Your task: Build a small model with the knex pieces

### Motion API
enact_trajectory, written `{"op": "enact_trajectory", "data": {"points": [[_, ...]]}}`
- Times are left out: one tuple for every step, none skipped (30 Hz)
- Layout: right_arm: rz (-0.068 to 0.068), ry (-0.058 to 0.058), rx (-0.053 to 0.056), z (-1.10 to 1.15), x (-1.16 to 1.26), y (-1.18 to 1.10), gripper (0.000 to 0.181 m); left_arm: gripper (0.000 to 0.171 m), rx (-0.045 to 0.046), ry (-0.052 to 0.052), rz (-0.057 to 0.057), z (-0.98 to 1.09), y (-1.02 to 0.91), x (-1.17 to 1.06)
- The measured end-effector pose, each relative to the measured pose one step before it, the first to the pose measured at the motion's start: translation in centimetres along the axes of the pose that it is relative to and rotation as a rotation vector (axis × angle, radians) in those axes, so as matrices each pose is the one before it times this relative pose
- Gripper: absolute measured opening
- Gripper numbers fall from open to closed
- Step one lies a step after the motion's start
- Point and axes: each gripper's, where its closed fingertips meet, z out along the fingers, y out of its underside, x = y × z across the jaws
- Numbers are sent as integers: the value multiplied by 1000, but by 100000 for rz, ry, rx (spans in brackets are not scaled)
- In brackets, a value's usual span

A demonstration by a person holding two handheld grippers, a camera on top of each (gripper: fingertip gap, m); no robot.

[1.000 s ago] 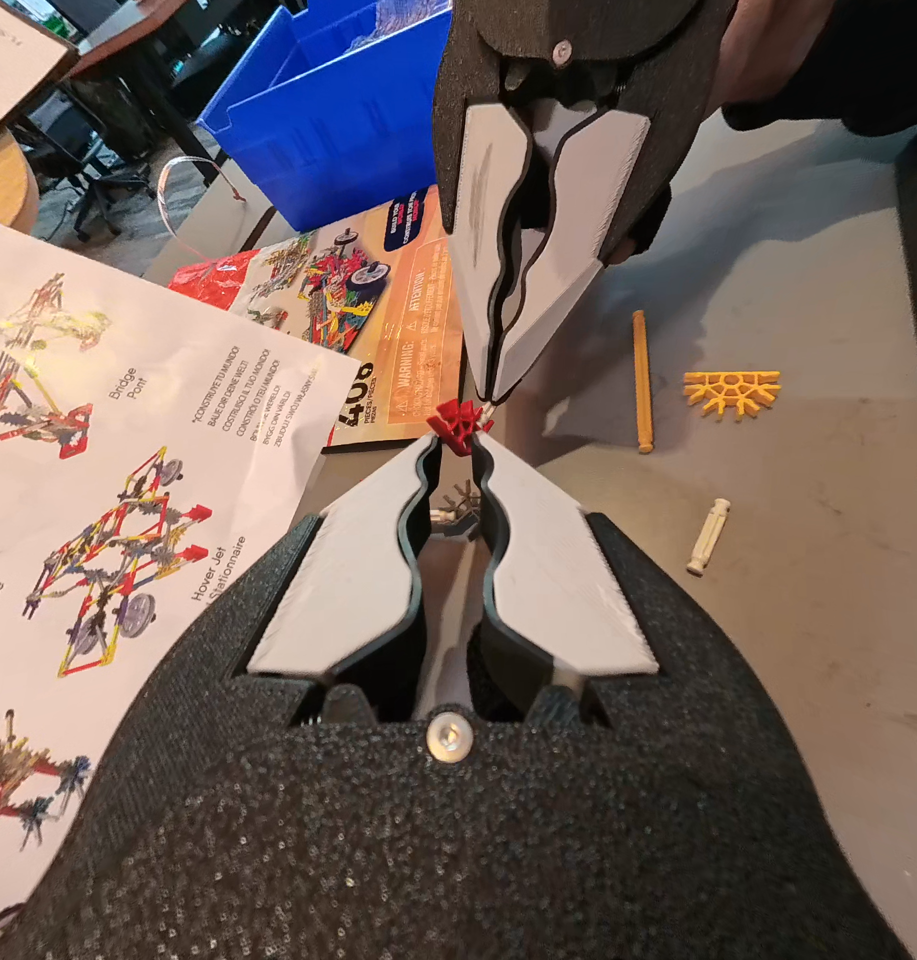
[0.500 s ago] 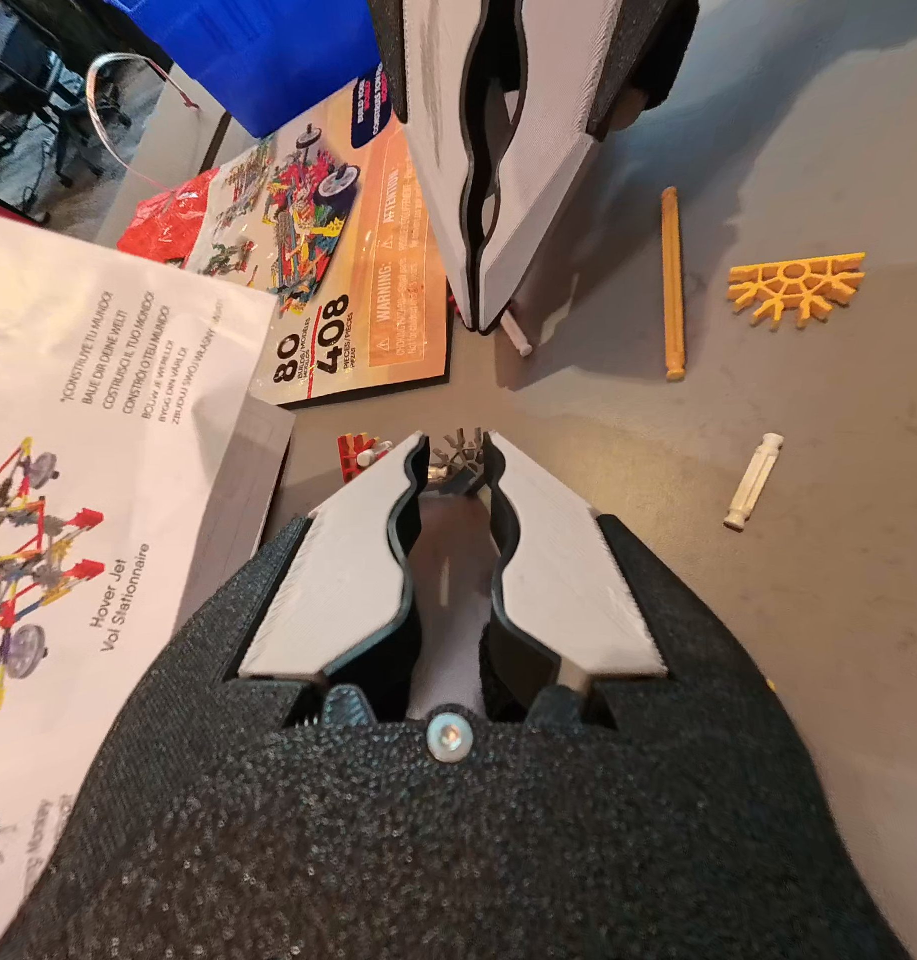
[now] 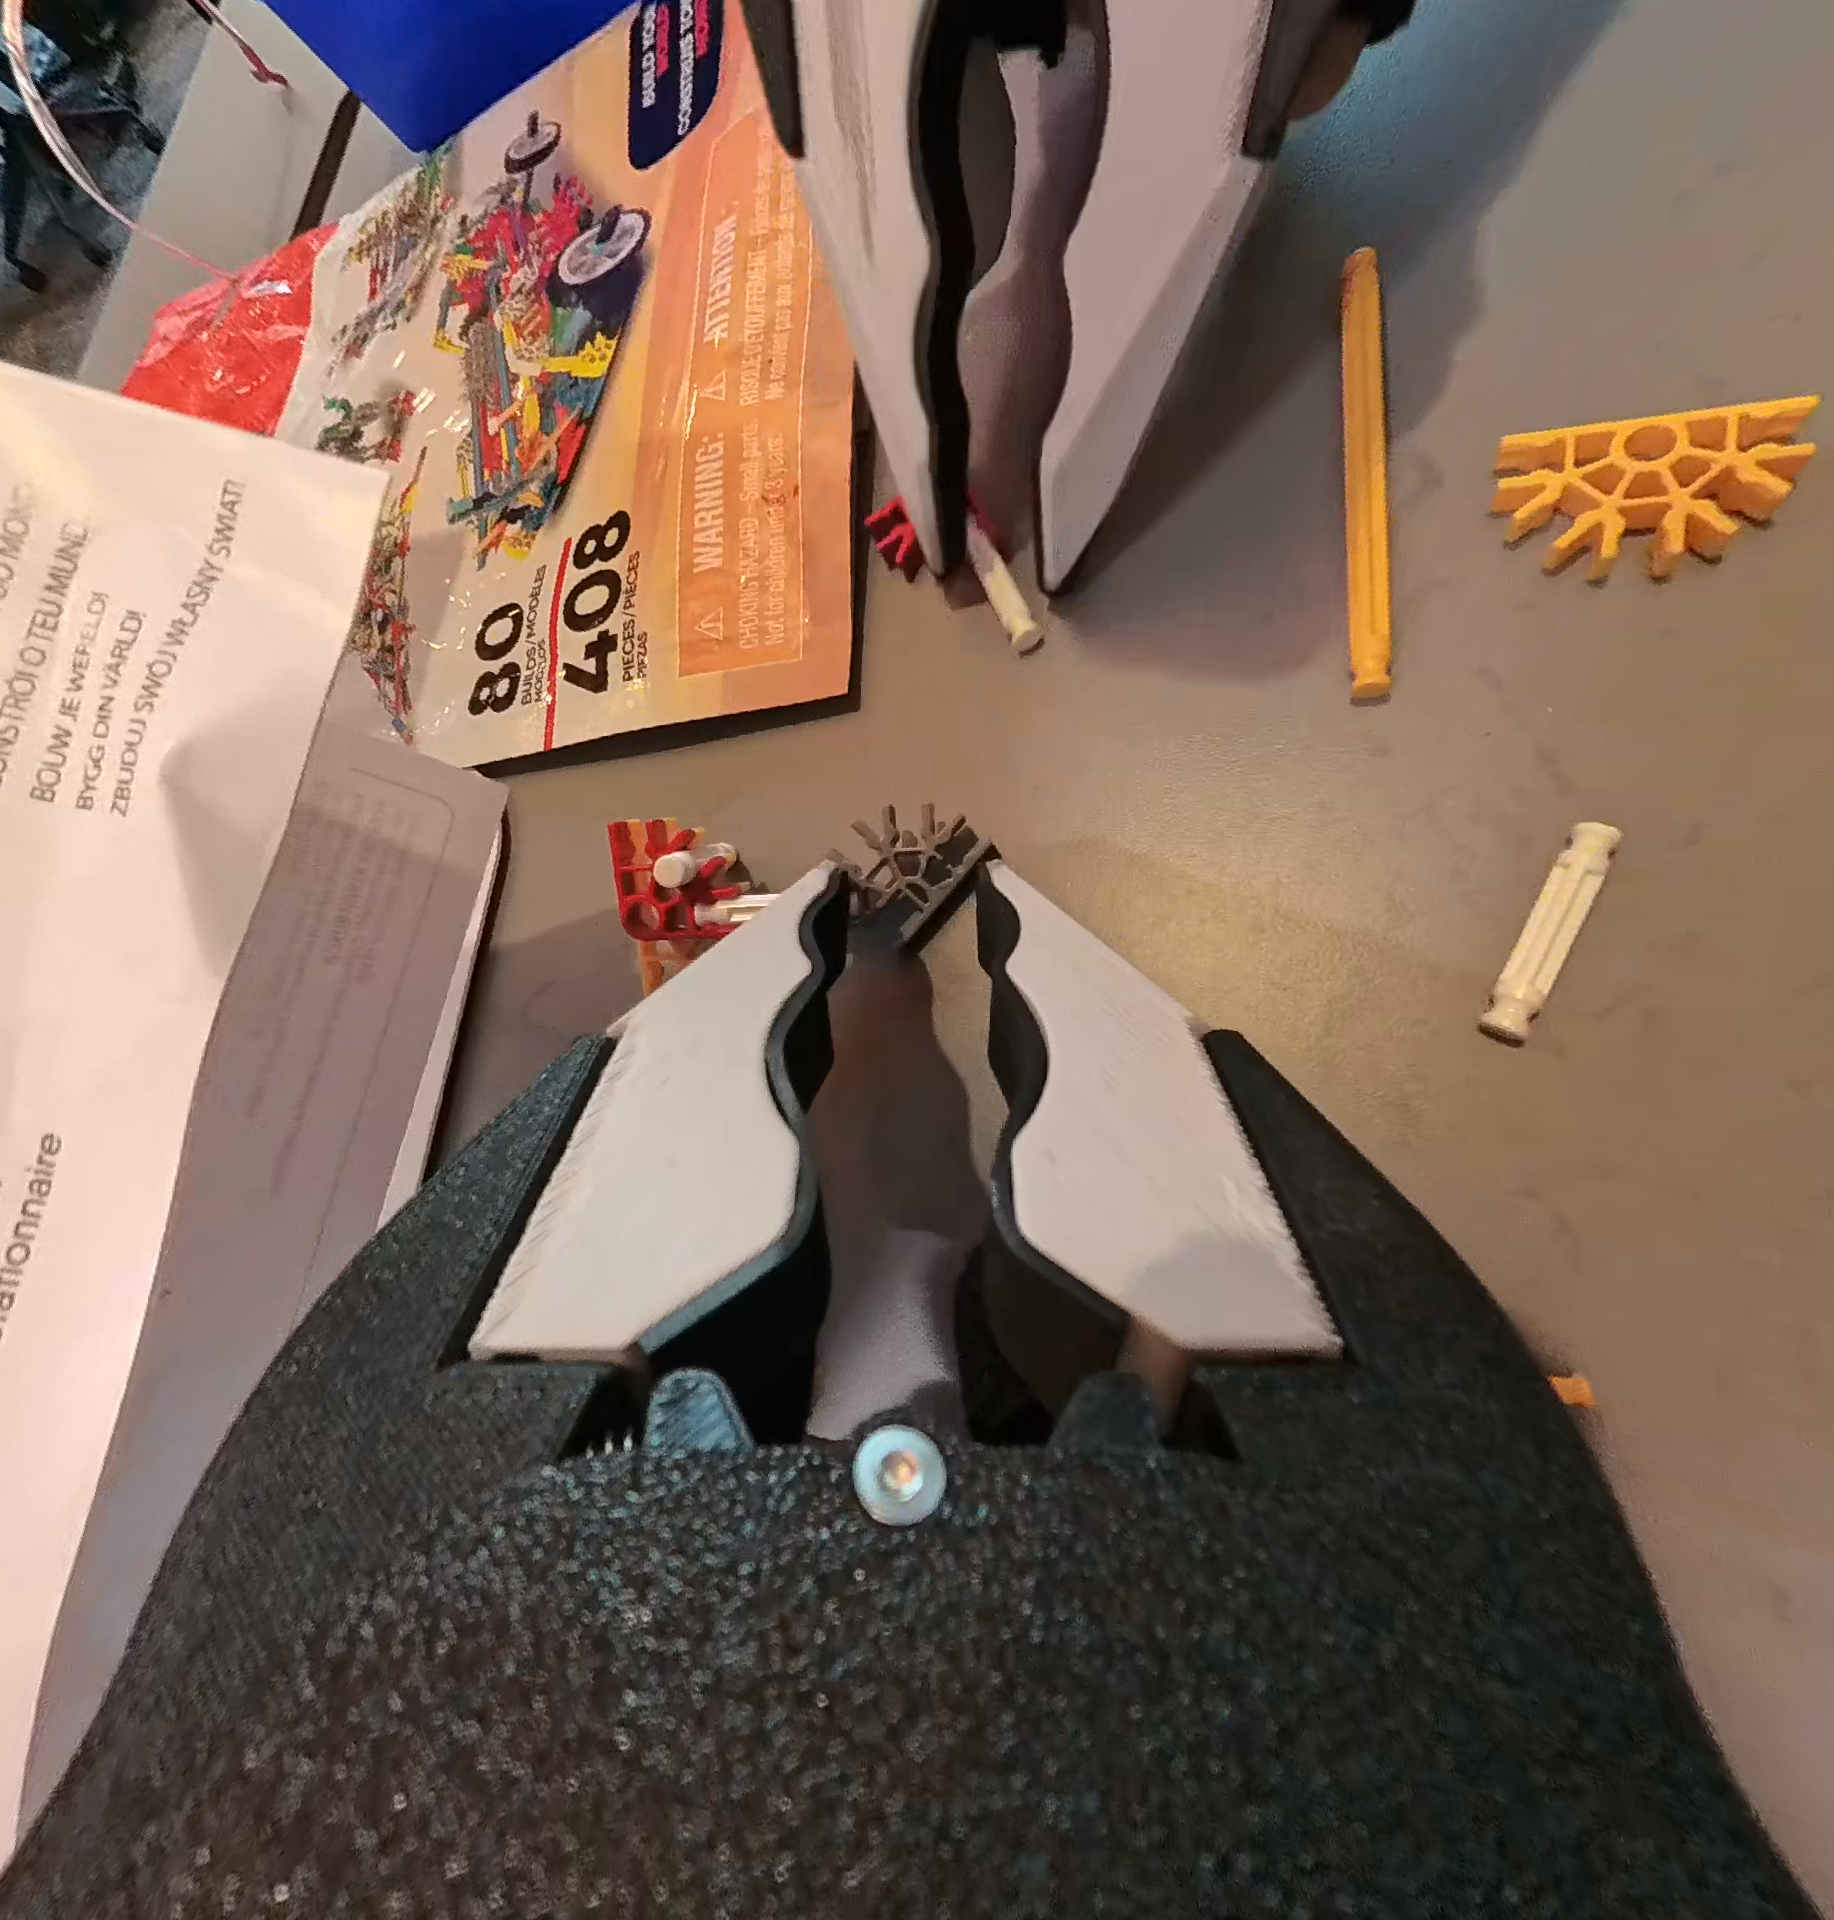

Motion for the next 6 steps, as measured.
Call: {"op": "enact_trajectory", "data": {"points": [[-293, -1032, -770, 141, -190, 175, 15, 23, -74, 393, -186, -38, -23, 49], [292, -1060, 234, 44, -164, -50, 12, 22, 80, 386, -166, -16, -26, 76], [-263, -307, -29, 2, -76, -11, 11, 23, 29, 181, -13, -15, -8, 62], [-835, -351, -125, 17, -126, -8, 8, 23, -151, 199, 53, -28, 3, 59], [-628, -542, -163, 30, -160, -5, 5, 23, -192, 510, -96, -36, -16, 85], [-22, -70, -228, 17, -43, -15, 5, 22, -94, 643, -199, -40, -38, 117]]}}
